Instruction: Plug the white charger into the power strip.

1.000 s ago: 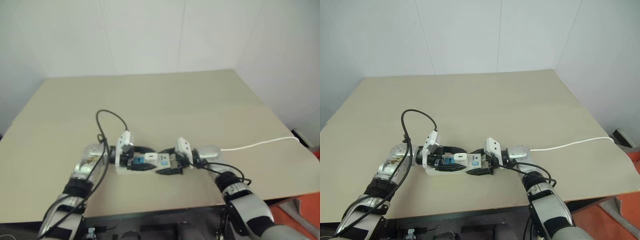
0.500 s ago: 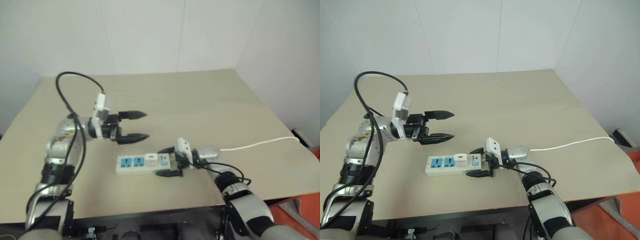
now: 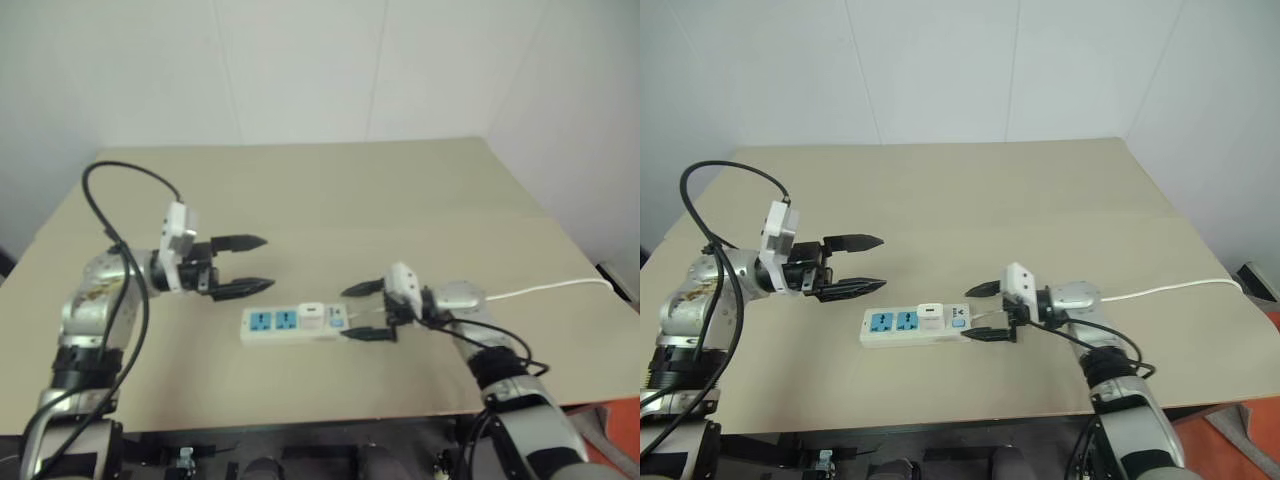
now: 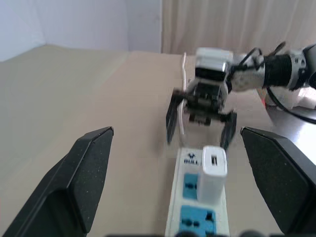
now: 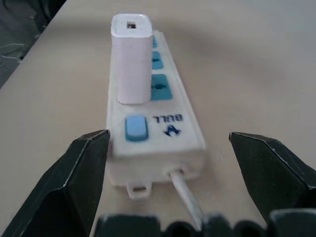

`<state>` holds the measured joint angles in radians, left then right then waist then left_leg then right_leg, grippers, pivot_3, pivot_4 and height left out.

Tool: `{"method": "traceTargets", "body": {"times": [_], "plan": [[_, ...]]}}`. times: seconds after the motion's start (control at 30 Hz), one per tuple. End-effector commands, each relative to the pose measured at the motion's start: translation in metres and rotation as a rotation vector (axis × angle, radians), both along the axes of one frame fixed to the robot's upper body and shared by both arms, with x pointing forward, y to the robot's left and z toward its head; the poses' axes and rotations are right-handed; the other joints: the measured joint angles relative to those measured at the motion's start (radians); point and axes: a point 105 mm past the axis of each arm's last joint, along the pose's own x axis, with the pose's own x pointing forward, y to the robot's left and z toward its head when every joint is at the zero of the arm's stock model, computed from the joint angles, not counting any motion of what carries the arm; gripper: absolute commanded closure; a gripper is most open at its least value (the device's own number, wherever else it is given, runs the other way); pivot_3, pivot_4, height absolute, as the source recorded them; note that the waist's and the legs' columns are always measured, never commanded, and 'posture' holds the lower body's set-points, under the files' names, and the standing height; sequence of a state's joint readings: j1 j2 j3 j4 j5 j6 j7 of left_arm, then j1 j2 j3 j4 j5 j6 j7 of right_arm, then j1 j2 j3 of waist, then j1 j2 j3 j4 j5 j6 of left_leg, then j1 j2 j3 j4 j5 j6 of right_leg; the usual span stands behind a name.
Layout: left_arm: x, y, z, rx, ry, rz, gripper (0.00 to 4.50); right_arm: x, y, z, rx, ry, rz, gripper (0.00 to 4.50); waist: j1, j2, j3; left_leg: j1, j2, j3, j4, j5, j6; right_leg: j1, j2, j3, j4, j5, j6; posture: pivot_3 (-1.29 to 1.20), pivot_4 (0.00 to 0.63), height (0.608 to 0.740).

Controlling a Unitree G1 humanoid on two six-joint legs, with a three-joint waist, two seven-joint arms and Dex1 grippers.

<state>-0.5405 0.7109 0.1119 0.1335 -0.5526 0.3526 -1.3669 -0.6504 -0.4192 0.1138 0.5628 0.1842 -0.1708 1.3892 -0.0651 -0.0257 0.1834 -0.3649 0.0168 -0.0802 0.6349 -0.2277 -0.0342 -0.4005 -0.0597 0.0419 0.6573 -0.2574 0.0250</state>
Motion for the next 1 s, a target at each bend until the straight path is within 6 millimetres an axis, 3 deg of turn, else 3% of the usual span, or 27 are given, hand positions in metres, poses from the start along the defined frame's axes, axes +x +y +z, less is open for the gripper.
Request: {"method": "traceTargets", "body": {"times": [0.03,0.27,0.47,1.0], "plan": [[-0.006,0.013,0.008,0.018,-0.035,0.022,0.00,-0.002,-0.017,0.021,0.025,-0.048,-0.037,0.04,0.002,0.000,0.000,-0.003,0.000,0.000,0.000,0.000,0.000,-0.002,0.000,0.000,0.000,0.000,0.000,0.00,0.150,0.740],[-0.019,0.046,-0.004,0.095,0.009,0.141,0.00,-0.007,-0.065,0.042,0.001,-0.067,-0.165,0.04,0.002,0.000,0.001,-0.004,0.000,0.000,0.000,0.000,0.000,-0.004,0.000,0.000,0.000,0.003,-0.004,0.00,0.150,0.740],[-0.034,0.058,-0.007,0.112,0.037,0.179,0.00,-0.015,-0.090,0.053,-0.016,-0.070,-0.245,0.04,0.006,0.000,0.001,-0.004,0.000,0.000,0.000,0.000,0.000,-0.003,0.000,0.000,0.000,-0.001,0.001,0.00,0.150,0.740],[-0.036,0.045,-0.014,0.121,0.064,0.130,0.00,-0.023,-0.092,0.055,-0.021,-0.051,-0.261,0.04,0.021,-0.001,0.001,-0.004,0.000,0.001,0.000,0.000,0.000,-0.003,0.000,0.000,-0.001,-0.001,0.001,0.00,0.150,0.740]]}}
